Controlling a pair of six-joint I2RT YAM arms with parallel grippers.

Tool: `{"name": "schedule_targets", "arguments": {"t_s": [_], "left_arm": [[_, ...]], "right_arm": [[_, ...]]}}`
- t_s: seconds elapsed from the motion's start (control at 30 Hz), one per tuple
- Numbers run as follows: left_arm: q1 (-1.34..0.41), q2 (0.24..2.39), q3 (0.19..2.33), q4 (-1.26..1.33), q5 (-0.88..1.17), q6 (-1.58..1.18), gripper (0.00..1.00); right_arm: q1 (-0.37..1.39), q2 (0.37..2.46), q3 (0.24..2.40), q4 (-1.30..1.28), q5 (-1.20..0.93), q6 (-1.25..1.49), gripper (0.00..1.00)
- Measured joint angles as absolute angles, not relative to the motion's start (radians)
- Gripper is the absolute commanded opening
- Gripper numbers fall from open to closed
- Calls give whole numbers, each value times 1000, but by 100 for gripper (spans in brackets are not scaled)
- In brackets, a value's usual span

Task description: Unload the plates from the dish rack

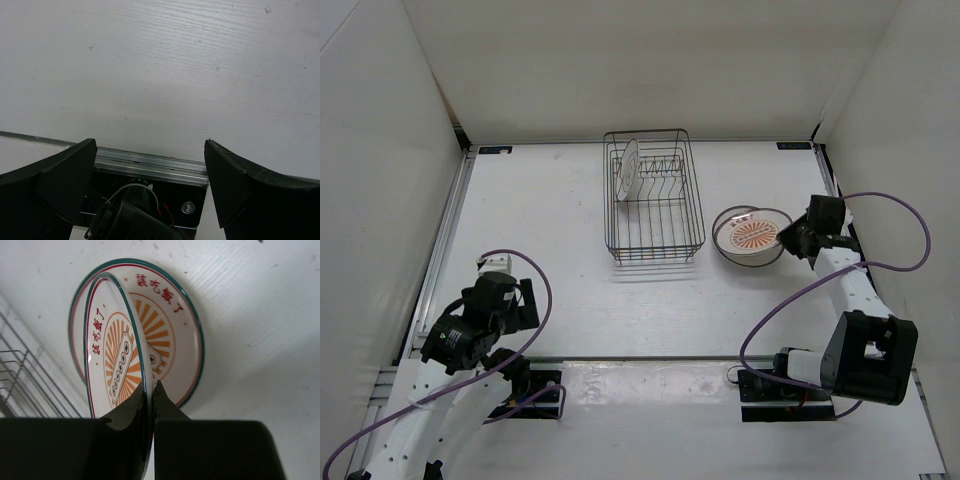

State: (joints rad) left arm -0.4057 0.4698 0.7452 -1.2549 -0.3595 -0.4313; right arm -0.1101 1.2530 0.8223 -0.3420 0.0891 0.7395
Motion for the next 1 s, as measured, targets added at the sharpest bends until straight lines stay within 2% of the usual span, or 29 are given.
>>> {"name": "schedule_targets", "arguments": {"t_s": [0.17, 0.27, 0.3, 0.4, 0.43, 0.5, 0.63, 0.9, 1.0], "left_arm": [[-406, 469, 745, -1256, -360, -431, 100], [-406, 469, 745, -1256, -360, -431, 100], [-406, 469, 745, -1256, -360, -431, 100], [-408, 470, 745, -1256, -360, -431, 100], [-408, 470, 745, -1256, -360, -431, 100], [-408, 470, 745, -1256, -360, -431, 100], [-408, 470, 745, -1256, -359, -431, 100], [-408, 478, 745, -1256, -359, -430, 100], [-410, 501, 745, -1250, -353, -423, 100]], "right_arm": [[-124, 1243, 741, -202, 17, 753, 0], [-139, 1243, 691, -153, -11, 761, 11], [-147, 1245, 674, -130, -24, 767, 19], [-165, 1253, 633, -76, -54, 780, 35], [-168, 1258, 623, -64, -61, 783, 48], [-170, 1271, 602, -47, -78, 787, 55], [-174, 1279, 592, -40, -105, 777, 90], [-175, 1267, 699, -199, -60, 760, 90], [-175, 1172, 704, -309, -8, 759, 90]]}}
